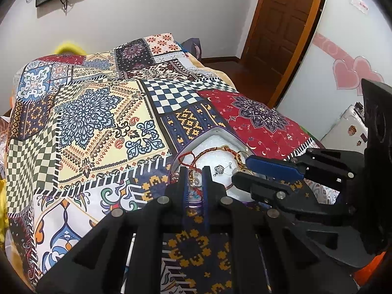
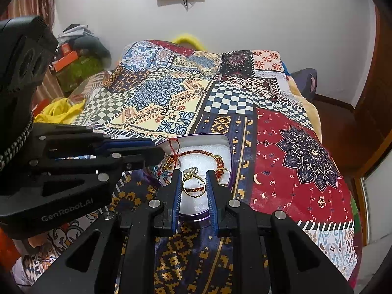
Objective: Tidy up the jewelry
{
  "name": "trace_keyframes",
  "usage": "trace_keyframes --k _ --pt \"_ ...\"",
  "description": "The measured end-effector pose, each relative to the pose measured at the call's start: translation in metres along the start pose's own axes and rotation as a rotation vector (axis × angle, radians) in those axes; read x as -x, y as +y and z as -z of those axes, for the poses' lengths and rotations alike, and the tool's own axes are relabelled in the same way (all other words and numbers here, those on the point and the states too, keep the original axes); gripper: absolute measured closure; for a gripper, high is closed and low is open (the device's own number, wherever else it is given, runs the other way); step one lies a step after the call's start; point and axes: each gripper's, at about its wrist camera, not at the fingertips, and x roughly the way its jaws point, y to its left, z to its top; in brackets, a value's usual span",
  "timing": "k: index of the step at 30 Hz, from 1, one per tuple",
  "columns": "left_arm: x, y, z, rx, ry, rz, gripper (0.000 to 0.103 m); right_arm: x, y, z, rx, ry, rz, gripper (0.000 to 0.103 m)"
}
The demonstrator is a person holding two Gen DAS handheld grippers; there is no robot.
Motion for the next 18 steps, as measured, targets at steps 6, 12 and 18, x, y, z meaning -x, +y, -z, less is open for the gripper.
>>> trace_keyframes --k 6,12,18 --pt "0.006 -0.002 0.002 -0.005 -0.001 0.004 0.093 -0.002 0.000 0.000 0.004 0.014 0.024 0.085" --pt "0.025 -0.005 0.003 -0.013 -0.033 -0.026 0.082 0.005 0.000 -0.003 -0.008 0.015 0.048 0.081" --pt "0.058 -0.010 0.002 -0.004 -0.090 -0.039 0.082 0.030 0.004 -0.007 -0.001 -0.035 0.068 0.080"
